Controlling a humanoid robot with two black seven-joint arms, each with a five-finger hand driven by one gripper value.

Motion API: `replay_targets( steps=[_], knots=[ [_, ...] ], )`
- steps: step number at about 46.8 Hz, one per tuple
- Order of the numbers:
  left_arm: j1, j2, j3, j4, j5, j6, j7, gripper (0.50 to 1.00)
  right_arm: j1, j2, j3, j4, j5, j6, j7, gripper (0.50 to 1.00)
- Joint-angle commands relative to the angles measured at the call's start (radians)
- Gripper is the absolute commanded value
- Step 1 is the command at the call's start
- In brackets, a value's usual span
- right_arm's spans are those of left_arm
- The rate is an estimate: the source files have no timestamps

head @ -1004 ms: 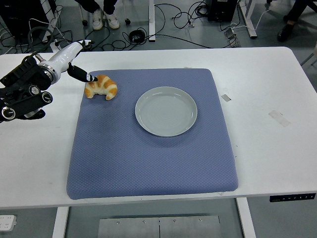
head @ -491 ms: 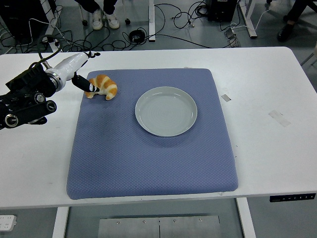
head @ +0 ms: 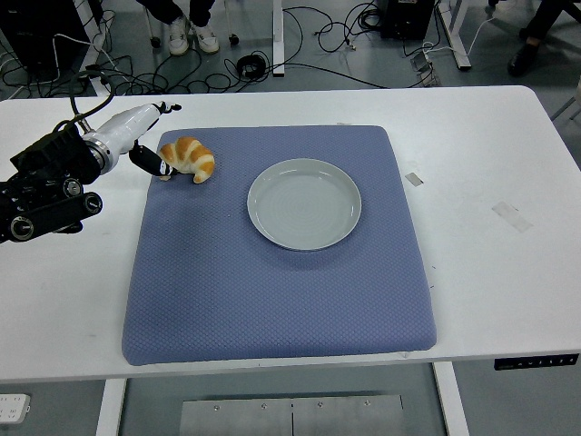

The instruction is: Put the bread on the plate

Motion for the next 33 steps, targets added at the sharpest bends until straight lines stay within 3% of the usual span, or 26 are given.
replay_targets(
  steps=[1,33],
  knots=[
    [0.0,-0.011,0.001,0.006,0.0,-0.002,-0.001,0.968,0.0,0.0,0.0,-0.001,0.0,0.0,0.0,1.0],
    [0.0,-0.074,0.032,0.07,0.005,-0.046,-0.001,0.968,0.0,0.0,0.0,-0.001,0.0,0.0,0.0,1.0]
  ],
)
